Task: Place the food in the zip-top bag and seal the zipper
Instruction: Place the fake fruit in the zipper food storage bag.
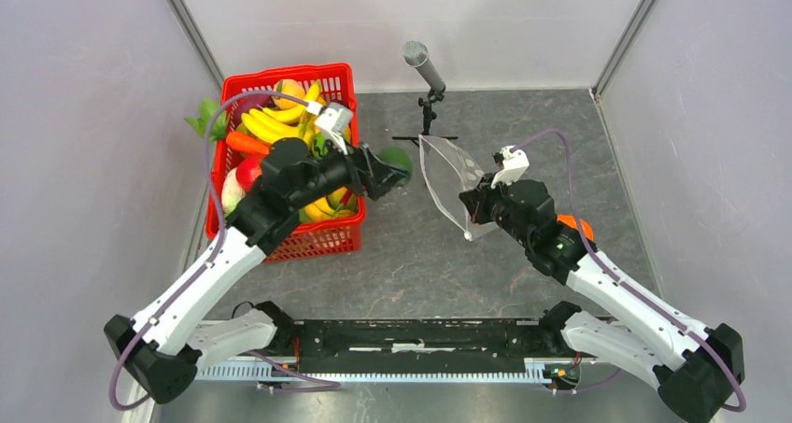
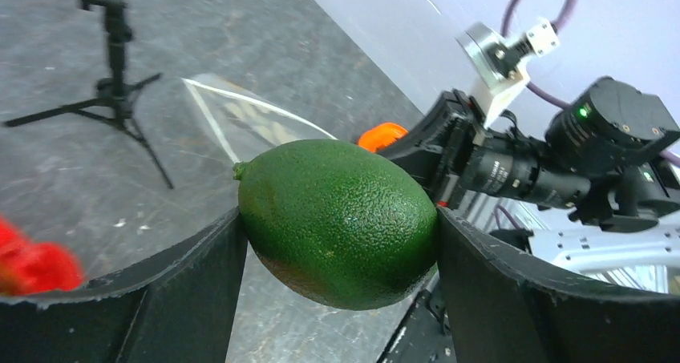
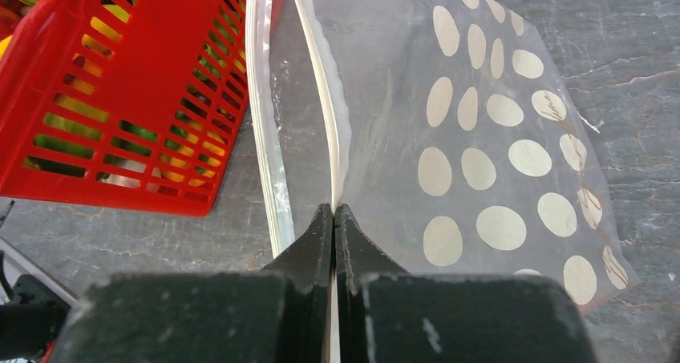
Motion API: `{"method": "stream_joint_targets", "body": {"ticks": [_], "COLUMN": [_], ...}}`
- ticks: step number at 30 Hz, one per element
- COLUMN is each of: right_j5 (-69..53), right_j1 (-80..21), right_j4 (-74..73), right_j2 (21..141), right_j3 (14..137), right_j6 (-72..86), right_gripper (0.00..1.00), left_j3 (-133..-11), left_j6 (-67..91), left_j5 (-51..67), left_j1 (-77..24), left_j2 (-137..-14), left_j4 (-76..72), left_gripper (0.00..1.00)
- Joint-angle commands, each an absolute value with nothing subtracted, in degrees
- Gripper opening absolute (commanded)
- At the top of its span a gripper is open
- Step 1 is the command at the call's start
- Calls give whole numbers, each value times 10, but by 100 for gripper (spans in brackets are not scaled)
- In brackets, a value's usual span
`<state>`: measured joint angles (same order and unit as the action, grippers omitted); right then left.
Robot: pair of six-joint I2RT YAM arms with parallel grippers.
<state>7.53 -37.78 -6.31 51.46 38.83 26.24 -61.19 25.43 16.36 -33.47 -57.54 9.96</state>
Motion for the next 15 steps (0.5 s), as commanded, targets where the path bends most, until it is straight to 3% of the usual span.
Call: {"method": "stream_joint_targets", "body": {"ticks": [1, 15], "right_j5": [56, 47], "right_j1": [-379, -380], "right_j4": [-5, 31], "right_j2": [502, 472], "right_j3": [375, 359], "right_j6": [288, 317], "right_gripper": [0, 0], "left_j3": [-598, -582], "left_j6": [229, 251], "left_j5": [162, 128], "left_j1": [-389, -454], "left_j2": [-611, -735], "left_j4": [33, -81], "left_gripper": [52, 52]}}
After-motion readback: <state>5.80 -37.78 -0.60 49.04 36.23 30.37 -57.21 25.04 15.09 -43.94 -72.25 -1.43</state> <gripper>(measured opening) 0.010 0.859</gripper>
